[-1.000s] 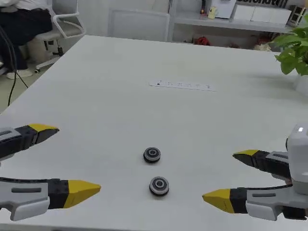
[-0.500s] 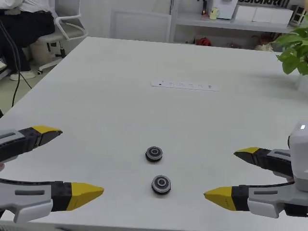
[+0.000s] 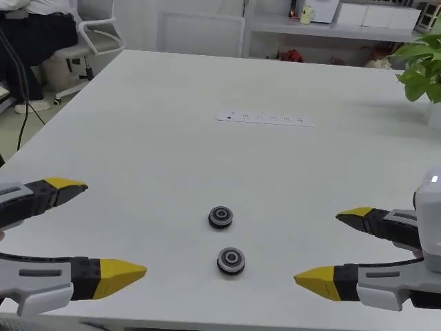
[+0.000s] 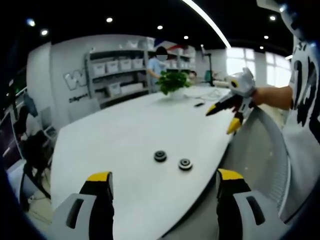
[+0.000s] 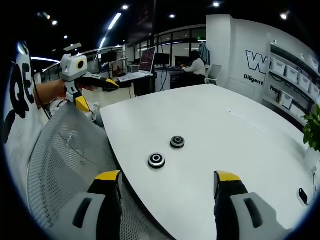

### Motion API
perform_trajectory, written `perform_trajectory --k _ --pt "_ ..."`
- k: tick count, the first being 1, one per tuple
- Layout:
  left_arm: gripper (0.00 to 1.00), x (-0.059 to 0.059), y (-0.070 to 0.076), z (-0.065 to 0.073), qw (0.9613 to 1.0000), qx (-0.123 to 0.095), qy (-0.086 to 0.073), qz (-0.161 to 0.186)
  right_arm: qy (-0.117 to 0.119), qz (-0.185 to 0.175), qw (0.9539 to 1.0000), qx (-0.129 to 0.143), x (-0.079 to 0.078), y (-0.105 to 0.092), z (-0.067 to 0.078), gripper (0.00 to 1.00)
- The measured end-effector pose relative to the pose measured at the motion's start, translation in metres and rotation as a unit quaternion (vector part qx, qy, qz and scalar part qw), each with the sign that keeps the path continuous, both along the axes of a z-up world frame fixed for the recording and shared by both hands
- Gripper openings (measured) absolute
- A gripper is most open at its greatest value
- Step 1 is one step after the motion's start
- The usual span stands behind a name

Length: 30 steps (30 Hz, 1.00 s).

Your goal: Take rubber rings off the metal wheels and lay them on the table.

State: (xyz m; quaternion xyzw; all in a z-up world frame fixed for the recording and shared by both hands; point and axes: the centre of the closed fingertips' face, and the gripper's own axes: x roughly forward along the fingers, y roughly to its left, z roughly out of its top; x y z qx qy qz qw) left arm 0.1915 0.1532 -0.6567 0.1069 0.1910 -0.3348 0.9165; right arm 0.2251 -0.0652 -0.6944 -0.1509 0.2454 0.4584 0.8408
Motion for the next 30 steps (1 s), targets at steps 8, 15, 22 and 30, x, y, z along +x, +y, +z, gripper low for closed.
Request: perform_trajectory --k 8,15,22,30 --pt "0.86 0.006 -0.001 0.0 1.0 0.006 0.002 -0.007 -0.003 0.004 1.0 -0.004 0.003 -0.001 -0.001 0.71" --pt "0.86 0.012 -0.004 0.0 0.9999 0.01 0.003 -0.013 -0.004 0.001 1.0 -0.006 0.007 -0.004 -0.001 0.71" --pt "0.86 0.015 -0.008 -0.001 0.9997 0.011 0.005 -0.02 -0.004 -0.007 1.0 -0.006 0.009 -0.009 -0.002 0.71" --pt "0.86 0.016 -0.008 -0.001 0.9996 0.011 0.005 -0.025 -0.007 -0.012 0.9999 -0.005 0.01 -0.011 -0.001 0.71"
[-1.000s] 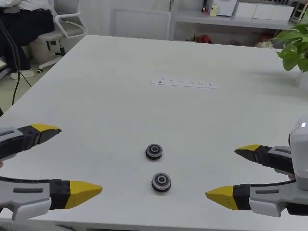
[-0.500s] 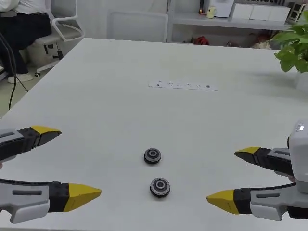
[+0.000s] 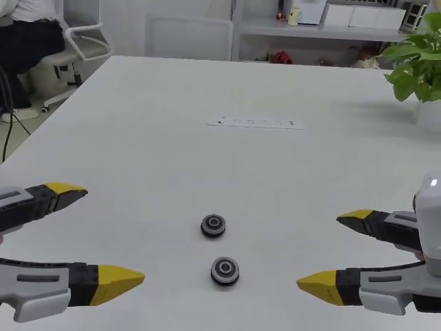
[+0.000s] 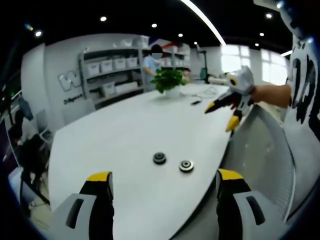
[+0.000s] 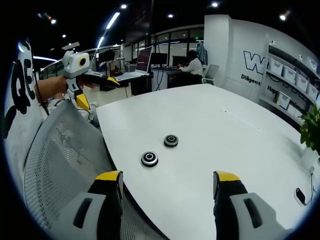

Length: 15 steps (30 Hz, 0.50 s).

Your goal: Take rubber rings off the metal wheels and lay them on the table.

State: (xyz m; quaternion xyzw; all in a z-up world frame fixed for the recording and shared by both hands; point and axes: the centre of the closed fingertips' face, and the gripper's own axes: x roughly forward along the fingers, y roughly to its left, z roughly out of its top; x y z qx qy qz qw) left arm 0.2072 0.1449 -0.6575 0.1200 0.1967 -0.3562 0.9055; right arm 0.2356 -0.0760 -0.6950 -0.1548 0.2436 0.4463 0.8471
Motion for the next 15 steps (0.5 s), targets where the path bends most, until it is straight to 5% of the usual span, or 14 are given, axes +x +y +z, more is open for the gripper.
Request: perform_trajectory --k 15 --pt "0.86 0.0021 0.0058 0.004 1.0 0.001 -0.006 0.001 -0.005 -0.001 1.0 0.003 0.0015 0.0008 0.005 0.7"
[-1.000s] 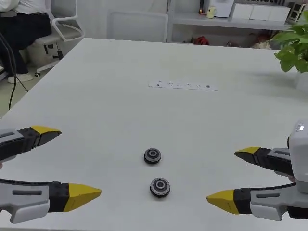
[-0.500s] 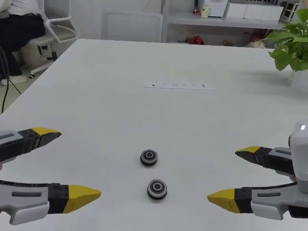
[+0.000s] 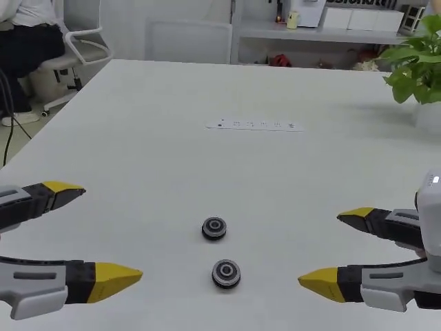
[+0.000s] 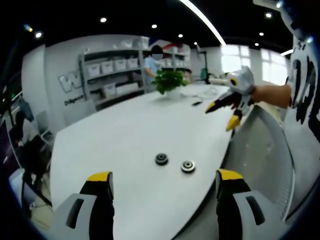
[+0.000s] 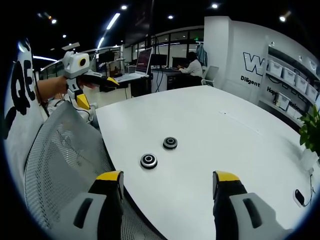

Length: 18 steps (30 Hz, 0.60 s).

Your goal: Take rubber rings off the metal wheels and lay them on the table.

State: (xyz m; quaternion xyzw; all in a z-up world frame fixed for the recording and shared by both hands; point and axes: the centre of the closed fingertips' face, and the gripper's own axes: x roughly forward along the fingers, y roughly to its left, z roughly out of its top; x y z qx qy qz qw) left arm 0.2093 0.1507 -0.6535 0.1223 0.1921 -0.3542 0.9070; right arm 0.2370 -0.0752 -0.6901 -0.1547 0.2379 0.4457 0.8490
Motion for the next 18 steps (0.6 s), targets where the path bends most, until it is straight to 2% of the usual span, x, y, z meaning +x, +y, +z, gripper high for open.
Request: perform_trajectory --k 12,18 --pt "0.86 0.0002 -0.0004 -0.0019 1.0 0.002 0.002 -0.002 -0.004 0.006 1.0 -0.002 0.0034 0.0027 0.0021 0.69" --pt "0.85 0.0004 -0.0034 0.0017 1.0 0.003 0.0 -0.005 -0.01 0.009 0.9999 -0.001 0.0065 0.0037 0.0069 0.69"
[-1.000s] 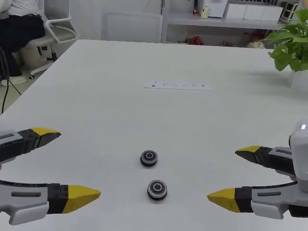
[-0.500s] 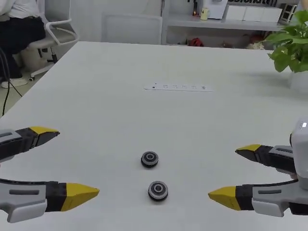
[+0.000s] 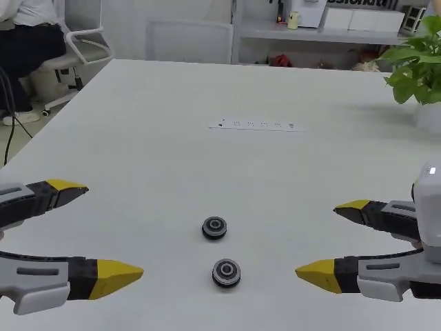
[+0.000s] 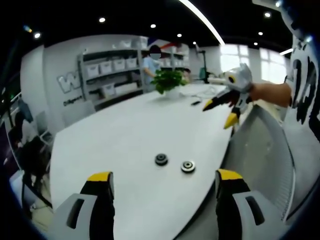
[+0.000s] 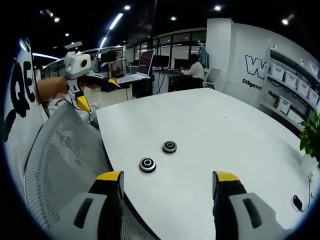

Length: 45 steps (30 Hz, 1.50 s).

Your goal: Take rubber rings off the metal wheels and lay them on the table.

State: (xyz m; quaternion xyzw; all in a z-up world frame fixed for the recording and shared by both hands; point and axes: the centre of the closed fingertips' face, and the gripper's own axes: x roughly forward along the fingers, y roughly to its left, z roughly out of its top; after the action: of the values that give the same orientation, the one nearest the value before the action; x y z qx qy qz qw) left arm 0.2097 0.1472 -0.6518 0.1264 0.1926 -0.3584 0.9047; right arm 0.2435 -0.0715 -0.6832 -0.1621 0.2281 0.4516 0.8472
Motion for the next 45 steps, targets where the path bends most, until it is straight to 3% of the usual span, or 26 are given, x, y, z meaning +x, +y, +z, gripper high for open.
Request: perform_trajectory --k 13,30,45 --pt "0.83 0.005 -0.002 0.002 1.0 0.008 -0.002 -0.004 -0.005 0.008 1.0 0.0 0.008 0.004 0.003 0.68" --pt "0.84 0.018 -0.008 0.005 0.9999 0.002 -0.004 -0.014 -0.016 0.022 0.9996 -0.009 0.017 0.011 0.01 0.68" --pt "0.85 0.034 -0.011 0.0 0.9998 0.005 -0.009 -0.018 -0.012 0.033 0.9993 -0.01 0.028 0.021 0.002 0.67"
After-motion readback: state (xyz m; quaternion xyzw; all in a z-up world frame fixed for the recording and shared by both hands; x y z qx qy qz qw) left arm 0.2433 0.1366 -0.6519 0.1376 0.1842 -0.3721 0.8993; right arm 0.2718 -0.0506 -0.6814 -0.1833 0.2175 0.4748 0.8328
